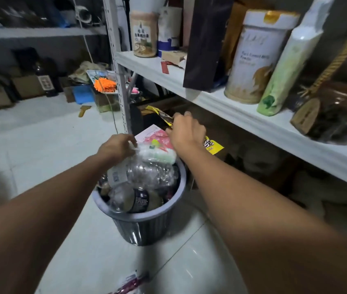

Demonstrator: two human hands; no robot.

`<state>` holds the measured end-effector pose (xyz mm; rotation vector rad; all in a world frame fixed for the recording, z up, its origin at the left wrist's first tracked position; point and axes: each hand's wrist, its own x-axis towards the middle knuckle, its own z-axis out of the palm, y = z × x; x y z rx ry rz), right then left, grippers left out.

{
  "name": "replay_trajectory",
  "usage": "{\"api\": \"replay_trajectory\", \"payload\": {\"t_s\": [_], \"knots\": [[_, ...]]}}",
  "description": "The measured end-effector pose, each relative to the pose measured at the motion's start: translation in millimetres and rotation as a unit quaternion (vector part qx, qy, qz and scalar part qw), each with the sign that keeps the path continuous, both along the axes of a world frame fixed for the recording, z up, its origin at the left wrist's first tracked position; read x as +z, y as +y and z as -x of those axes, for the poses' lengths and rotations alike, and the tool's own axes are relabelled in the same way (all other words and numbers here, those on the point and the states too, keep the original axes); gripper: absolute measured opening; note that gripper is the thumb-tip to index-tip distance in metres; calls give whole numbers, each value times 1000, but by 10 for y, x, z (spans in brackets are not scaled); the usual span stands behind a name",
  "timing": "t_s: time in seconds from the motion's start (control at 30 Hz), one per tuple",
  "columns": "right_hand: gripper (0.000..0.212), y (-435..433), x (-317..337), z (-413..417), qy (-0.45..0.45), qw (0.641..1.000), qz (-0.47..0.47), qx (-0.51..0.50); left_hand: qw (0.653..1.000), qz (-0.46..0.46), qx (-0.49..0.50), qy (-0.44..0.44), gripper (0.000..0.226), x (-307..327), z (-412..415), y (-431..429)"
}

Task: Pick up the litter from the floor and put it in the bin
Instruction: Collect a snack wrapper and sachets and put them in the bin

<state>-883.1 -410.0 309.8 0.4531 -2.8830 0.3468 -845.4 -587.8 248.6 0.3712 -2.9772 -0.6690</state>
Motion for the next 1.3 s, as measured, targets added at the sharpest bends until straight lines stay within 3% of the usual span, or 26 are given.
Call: {"api": "replay_trajectory", "payload": {"t_s": [0.17, 0.3, 0.5, 0.67, 0.83, 0.97, 1.3], "knots": [[39, -15, -82, -5, 3, 1000, -10, 3, 991, 81, -31, -107, 53, 2, 10, 145], [39, -19, -76, -30, 11, 1000, -14, 5, 985, 124, -29, -117, 47, 29, 38, 149], [42, -27, -137, -107, -3, 1000, -16, 13, 982, 78, -58, -163, 57, 135, -43, 226], [47, -39, -155, -152, -35, 999, -18, 24, 996, -16, -60, -59, 45, 235, -174, 160], [57, -127, -177, -219, -51, 998, 2, 41, 998, -43, -4, 47, 33, 327, -258, -17], [56, -293, -228, -253, -71, 995, -9, 65, 997, 16, 59, 54, 31, 384, -406, -190], [62, -819, -513, -264, -84, 985, -72, 132, 989, 52, 118, 69, 31, 366, -588, -445]]}}
